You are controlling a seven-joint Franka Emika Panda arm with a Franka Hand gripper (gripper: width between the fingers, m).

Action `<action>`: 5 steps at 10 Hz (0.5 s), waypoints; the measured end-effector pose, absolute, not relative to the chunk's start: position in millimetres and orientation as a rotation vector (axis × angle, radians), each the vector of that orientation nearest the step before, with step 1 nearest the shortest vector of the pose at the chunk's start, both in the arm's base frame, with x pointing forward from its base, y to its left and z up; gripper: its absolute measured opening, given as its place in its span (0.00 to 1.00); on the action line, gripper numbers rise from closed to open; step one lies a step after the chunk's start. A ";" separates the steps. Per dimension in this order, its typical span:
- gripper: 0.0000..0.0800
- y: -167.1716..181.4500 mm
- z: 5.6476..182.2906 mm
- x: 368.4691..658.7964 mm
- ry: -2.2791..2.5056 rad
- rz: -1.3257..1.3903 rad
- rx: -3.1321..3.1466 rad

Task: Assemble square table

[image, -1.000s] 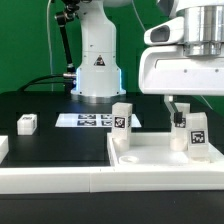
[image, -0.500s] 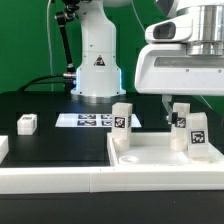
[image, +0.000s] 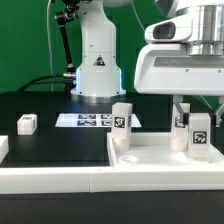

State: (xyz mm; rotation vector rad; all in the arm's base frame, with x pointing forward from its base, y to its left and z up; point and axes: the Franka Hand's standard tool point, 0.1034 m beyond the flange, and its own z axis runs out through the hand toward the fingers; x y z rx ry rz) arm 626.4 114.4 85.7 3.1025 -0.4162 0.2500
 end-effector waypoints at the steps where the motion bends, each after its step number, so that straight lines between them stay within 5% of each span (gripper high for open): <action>1: 0.36 114.3 85.7 626.4 -0.417 0.250 3.102; 5: 0.36 114.3 85.5 626.2 -0.656 0.249 3.075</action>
Offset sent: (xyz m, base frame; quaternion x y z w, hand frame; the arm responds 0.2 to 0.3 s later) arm 0.0000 0.0000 0.0000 0.0000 0.0000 0.0650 0.9979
